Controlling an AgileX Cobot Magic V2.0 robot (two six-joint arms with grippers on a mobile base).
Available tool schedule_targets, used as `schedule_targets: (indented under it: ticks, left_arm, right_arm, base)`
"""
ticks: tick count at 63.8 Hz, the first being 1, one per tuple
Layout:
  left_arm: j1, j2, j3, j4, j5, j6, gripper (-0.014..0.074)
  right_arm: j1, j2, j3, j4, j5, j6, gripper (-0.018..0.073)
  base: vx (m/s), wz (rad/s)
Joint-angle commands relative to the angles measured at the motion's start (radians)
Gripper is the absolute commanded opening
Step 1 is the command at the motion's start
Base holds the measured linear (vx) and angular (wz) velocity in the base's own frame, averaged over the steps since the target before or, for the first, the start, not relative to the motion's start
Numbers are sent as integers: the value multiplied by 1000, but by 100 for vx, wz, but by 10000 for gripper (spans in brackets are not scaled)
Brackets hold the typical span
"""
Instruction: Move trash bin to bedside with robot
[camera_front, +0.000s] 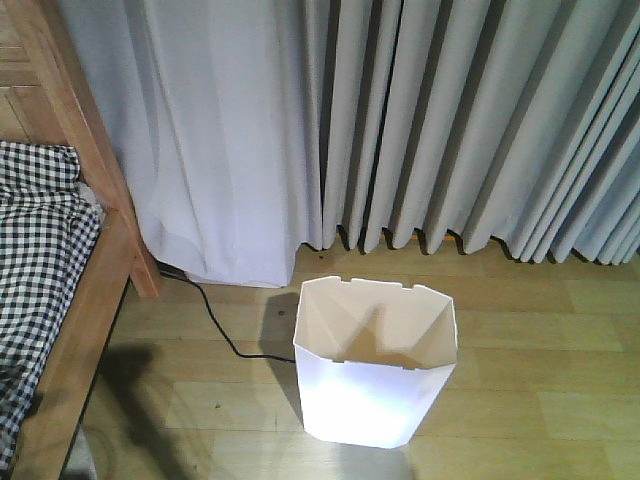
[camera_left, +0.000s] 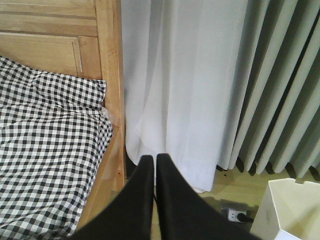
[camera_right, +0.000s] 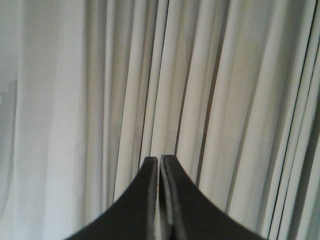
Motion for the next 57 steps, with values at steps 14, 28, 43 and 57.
schedule_targets:
  ticks: [14, 28, 43, 57]
  left_arm:
    - [-3, -14, 3, -2, -66, -4, -6]
    - [-3, -14, 3, -2, -66, -4, -6]
    - [-3, -14, 3, -2, -66, -4, -6]
    - [-3, -14, 3, -2, -66, -4, -6]
  right_arm:
    - [-1, 15, -26, 16, -41, -7, -9]
    - [-1, 15, -26, 14, -56, -16, -9]
    - [-2, 15, -26, -424, -57, 384, -9]
    - [1, 15, 95, -1011, -278, 1068, -9]
  base:
    - [0, 0]
    - [0, 0]
    - [0, 0]
    - [0, 0]
